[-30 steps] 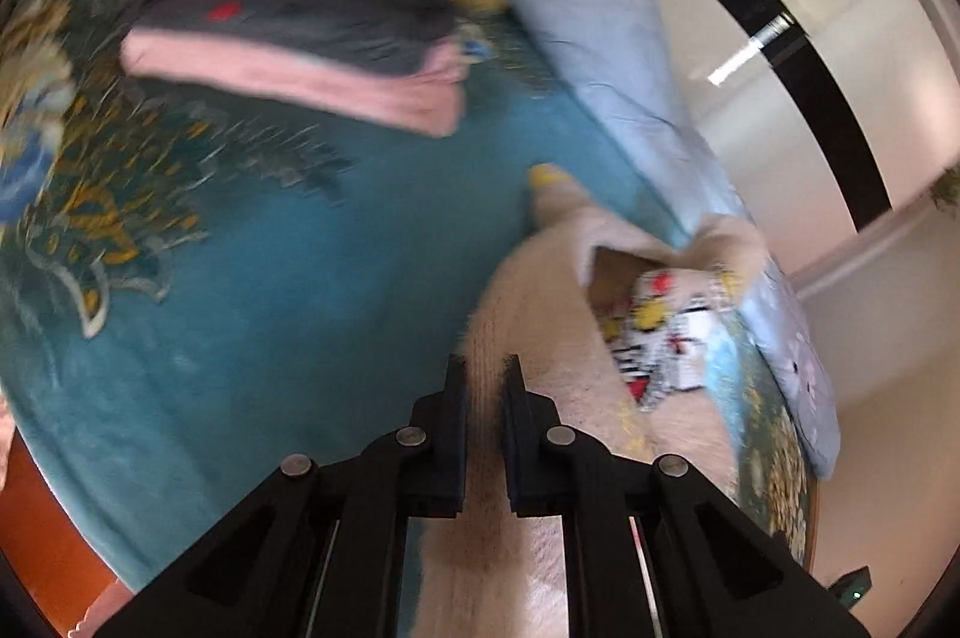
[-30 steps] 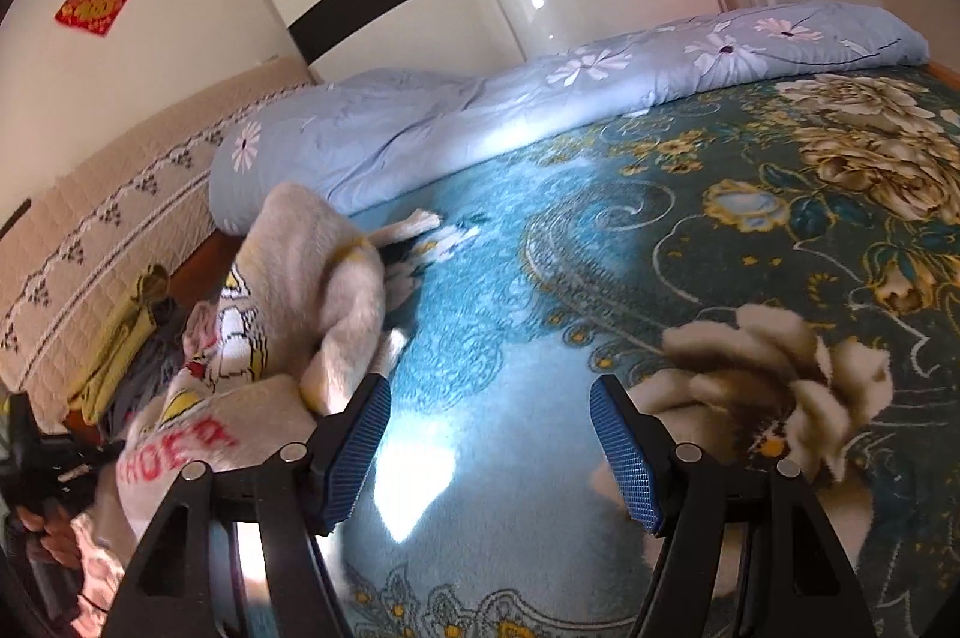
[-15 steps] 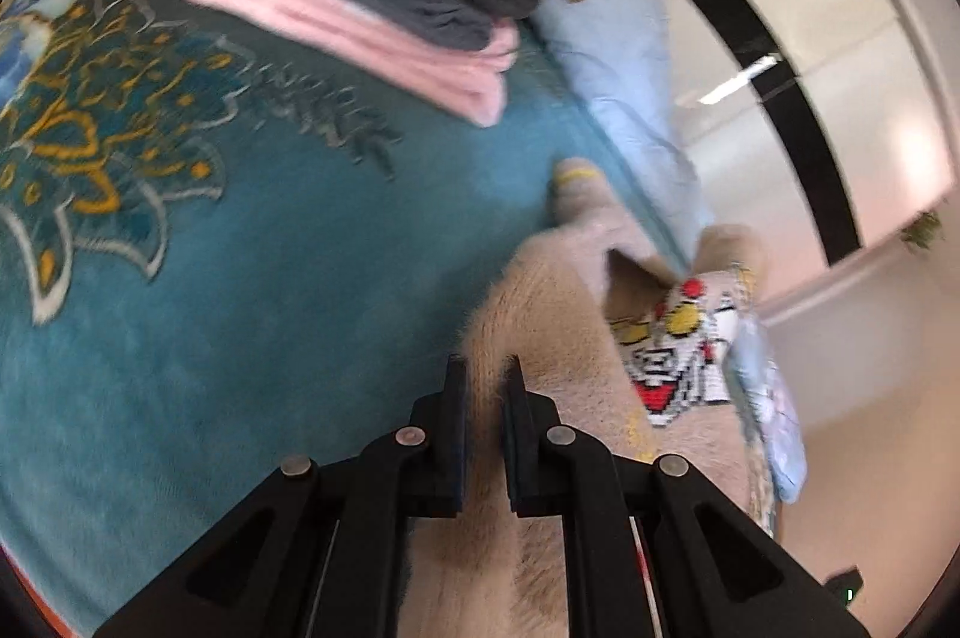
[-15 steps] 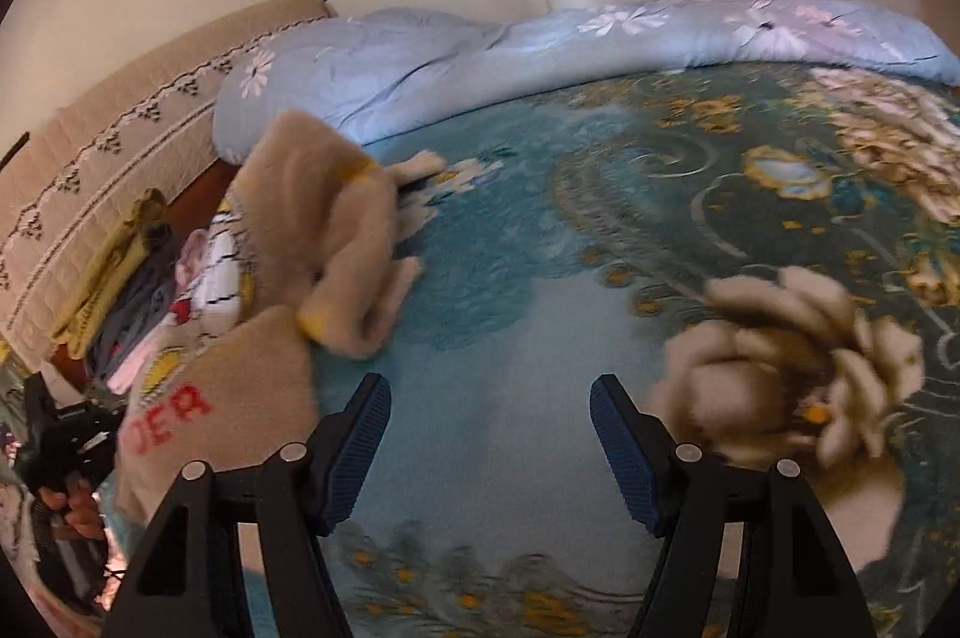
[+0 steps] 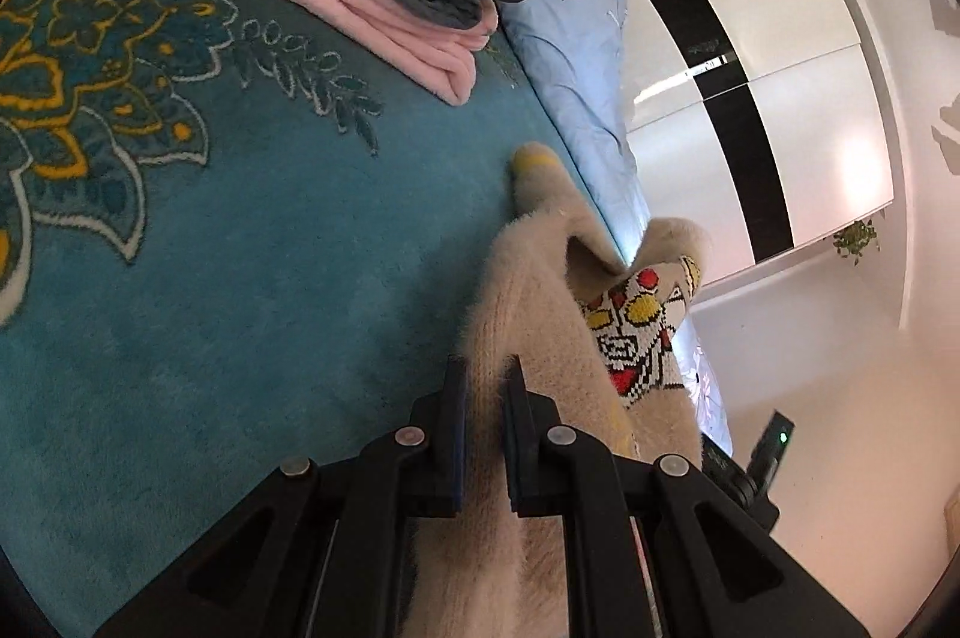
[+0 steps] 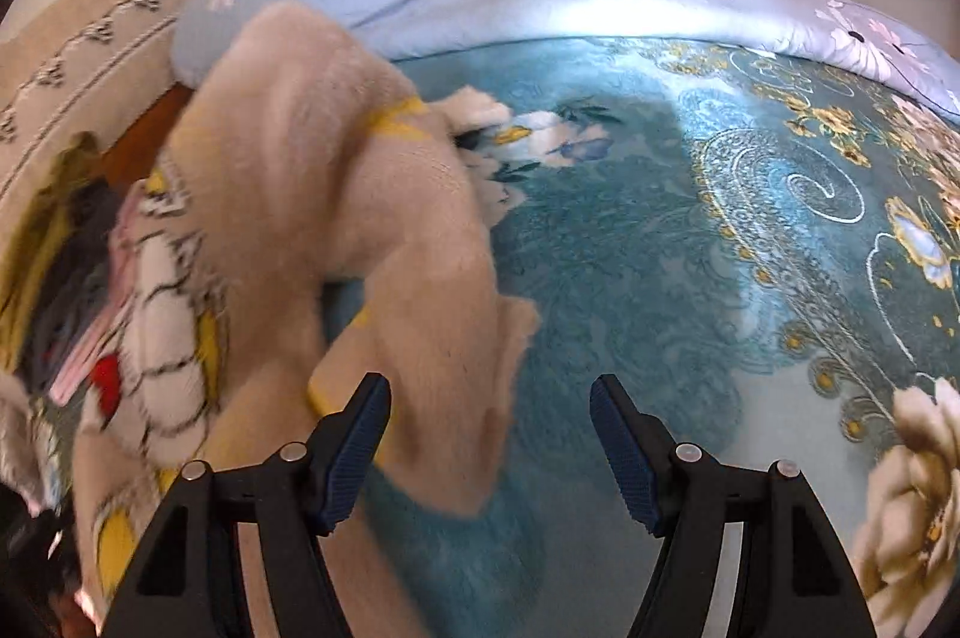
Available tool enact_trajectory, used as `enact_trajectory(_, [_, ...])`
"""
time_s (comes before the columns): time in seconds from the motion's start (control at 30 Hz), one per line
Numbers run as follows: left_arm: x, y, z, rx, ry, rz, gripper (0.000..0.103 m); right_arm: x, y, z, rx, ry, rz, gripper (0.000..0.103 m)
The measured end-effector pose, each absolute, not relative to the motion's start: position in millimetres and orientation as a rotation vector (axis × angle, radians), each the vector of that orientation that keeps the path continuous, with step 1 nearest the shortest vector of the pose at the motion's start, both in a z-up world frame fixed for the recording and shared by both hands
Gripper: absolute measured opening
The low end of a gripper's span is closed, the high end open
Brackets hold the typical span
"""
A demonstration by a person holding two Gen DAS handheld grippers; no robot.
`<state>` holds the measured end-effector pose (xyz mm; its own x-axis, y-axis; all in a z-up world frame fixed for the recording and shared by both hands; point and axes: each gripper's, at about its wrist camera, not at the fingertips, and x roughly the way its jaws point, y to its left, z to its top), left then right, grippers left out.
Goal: Fold clothes
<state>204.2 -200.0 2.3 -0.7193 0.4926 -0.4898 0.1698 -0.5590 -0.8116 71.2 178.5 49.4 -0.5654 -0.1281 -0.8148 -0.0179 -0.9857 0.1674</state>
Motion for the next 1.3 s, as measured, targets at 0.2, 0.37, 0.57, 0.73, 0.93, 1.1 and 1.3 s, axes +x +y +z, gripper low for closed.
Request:
enact_trajectory(0.2, [200.7, -204.0, 0.2, -1.067, -1.366, 2.356, 0.010, 62.8, 162.9, 50.0, 1.515, -0.141, -2.730, 0.022])
enact_trajectory(0.37, [203.5, -205.1, 3.9, -1.032, -1.367, 2.365, 0.010, 59.1, 167.3, 79.2, 1.486, -0.023, -2.800, 0.011])
enact_trajectory(0.57, [205.8, -198.2, 14.9, -0.958, -1.302, 2.348, 0.010, 54.7, 223.1, 147.1, 1.334, -0.004, -3.040, 0.010])
enact_trajectory(0.73, [204.1, -188.6, 16.7, -0.931, -1.285, 2.284, 0.010, 45.9, 271.0, 199.1, 1.220, 0.042, -3.214, 0.009])
enact_trajectory(0.93, [195.2, -160.6, 13.0, -0.978, -1.218, 2.187, 0.010, 31.2, 307.4, 226.0, 1.146, 0.075, -3.347, 0.009])
enact_trajectory(1.1, [189.1, -144.3, 13.0, -1.039, -1.144, 2.189, 0.010, 16.0, 331.6, 157.3, 1.467, 0.091, -3.294, 0.009])
enact_trajectory(1.3, [189.9, -149.0, 9.9, -1.043, -1.164, 2.164, 0.010, 35.7, 360.1, 116.7, 1.575, -0.093, -3.225, 0.010])
